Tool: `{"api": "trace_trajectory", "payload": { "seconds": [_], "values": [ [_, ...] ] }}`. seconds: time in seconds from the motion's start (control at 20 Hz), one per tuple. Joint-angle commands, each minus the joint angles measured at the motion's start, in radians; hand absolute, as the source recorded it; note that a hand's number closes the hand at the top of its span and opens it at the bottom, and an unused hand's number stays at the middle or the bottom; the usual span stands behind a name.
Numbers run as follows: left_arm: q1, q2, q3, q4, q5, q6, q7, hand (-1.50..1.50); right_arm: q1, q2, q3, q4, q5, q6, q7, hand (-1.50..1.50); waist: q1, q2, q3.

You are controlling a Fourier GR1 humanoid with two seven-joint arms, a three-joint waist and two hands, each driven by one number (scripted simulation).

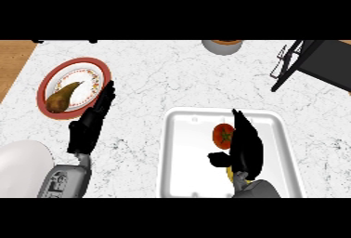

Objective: Pick the tomato from the tray and place it in the tiered shelf

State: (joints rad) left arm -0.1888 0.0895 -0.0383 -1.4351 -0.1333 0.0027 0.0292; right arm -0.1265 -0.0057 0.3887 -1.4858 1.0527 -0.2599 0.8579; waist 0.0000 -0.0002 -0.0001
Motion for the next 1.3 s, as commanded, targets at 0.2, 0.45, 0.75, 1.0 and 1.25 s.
{"api": "trace_trajectory", "payload": {
  "seconds": [0.2, 0.45, 0.75, 1.0, 1.25],
  "values": [
    [0.029, 0.013, 0.011, -0.049, 0.003, -0.023, 0.009, 0.00, -0.027, -0.029, -0.004, 0.125, 0.040, 0.027, -0.075, 1.50, 0.003, 0.000, 0.000],
    [0.057, -0.025, -0.013, -0.052, -0.029, 0.005, 0.016, 0.00, -0.025, 0.005, -0.003, 0.093, 0.100, -0.010, -0.071, 1.50, 0.002, 0.000, 0.000],
    [-0.001, 0.003, 0.032, 0.073, -0.015, -0.025, -0.082, 0.00, -0.204, 0.006, -0.011, 0.140, -0.010, 0.049, 0.130, 1.50, 0.005, 0.002, 0.000],
    [-0.044, 0.020, 0.045, -0.001, 0.017, -0.053, 0.029, 0.00, -0.482, 0.006, -0.132, 0.360, -0.119, 0.072, 0.242, 1.50, 0.018, 0.003, 0.000],
    [0.044, -0.038, -0.020, -0.032, -0.035, -0.003, -0.019, 0.00, -0.529, 0.006, -0.233, 0.313, -0.124, -0.170, 0.127, 1.50, 0.020, 0.002, 0.001]
  ]
}}
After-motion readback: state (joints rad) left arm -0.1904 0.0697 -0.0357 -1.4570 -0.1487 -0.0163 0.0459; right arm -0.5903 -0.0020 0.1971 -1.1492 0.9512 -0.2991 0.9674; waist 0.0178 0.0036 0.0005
